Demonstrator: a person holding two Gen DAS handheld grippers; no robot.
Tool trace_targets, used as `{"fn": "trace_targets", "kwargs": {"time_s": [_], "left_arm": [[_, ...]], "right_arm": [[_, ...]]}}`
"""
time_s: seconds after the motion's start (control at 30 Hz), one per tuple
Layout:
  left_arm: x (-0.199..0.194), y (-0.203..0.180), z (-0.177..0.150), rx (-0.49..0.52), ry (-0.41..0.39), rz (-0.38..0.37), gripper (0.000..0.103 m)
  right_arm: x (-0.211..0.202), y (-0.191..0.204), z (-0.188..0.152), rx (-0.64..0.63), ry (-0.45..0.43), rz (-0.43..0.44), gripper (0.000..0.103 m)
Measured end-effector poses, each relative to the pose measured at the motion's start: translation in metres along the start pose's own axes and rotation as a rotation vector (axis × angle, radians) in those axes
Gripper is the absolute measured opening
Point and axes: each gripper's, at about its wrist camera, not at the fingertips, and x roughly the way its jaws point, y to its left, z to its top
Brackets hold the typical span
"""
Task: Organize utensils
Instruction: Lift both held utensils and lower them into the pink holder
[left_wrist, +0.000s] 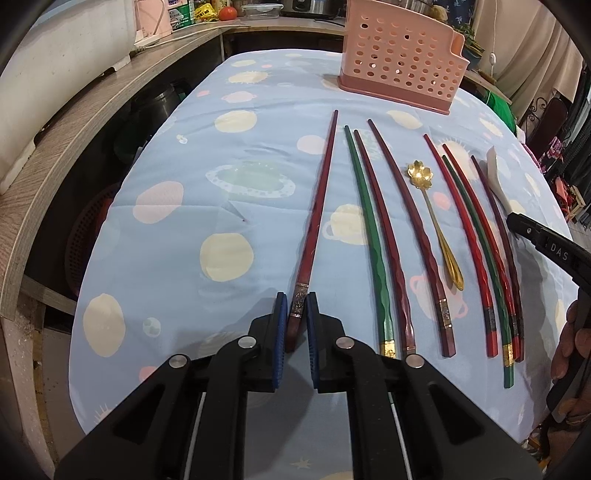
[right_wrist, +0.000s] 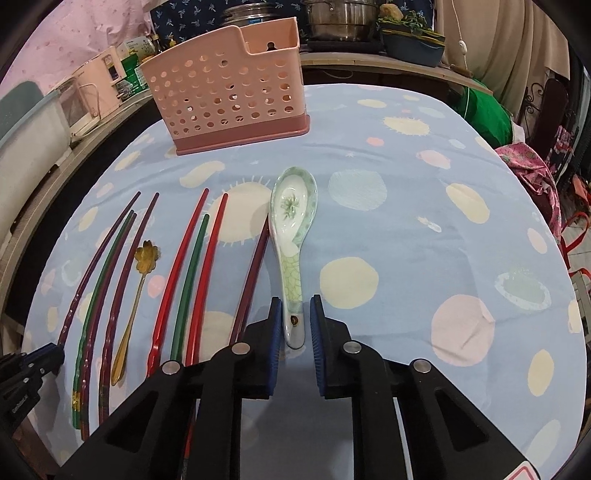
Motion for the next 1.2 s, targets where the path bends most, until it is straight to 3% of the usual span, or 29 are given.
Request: {"fn": "trace_targets", "kwargs": {"time_s": [0.17,0.57,0.97,1.2], "left_arm": [[-0.003,0.001,0.002,-0.006,0.0,-0.015,0.009],[-0.055,0.001,0.027,-0.026,-0.127,-0.043,0.007],[-0.102,0.007,0.081,-0.05,-0.241,-0.064,0.007],[-0.134,-0.001,0.139,-0.018,-0.337,-0.06,0.007]], "right_arm": [[-0.01,-0.001,0.001,0.002,-0.013,0.02,0.01],[-0.07,-0.009,0.015,0.03,-0.124,0.05,0.007],[-0.107,-0.011,0.044,0.046,-0.2,0.098,0.007],[-0.117,-0.015,0.08,0.078,-0.238,0.152,0.007]]}}
